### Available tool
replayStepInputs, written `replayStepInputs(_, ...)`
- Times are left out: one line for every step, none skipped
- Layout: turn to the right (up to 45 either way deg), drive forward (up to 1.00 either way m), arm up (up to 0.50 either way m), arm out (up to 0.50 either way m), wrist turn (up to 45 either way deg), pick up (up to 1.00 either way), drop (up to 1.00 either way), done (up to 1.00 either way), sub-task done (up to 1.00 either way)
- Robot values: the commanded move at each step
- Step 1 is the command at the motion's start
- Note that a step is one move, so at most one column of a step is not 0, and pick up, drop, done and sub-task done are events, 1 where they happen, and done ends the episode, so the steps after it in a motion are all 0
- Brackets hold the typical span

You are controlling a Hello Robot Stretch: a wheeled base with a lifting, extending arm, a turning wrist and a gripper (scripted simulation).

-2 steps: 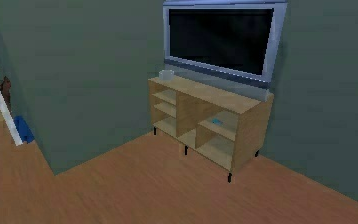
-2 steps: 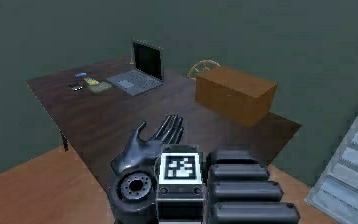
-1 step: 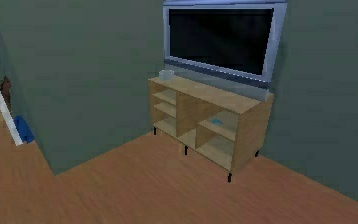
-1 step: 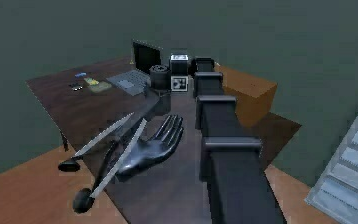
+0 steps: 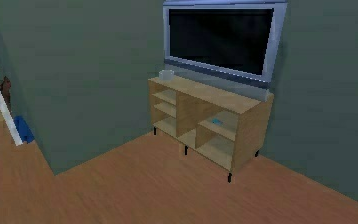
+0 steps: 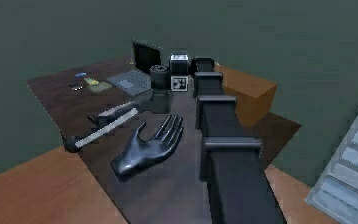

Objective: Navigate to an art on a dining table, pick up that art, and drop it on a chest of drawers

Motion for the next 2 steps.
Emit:
replayStepInputs(0.0,0.00,0.00,0.00,24.0,0.00,0.00,0.00,0.00)
replayStepInputs(0.0,0.00,-0.32,0.00,0.0,0.00,0.00,0.00,0.00)
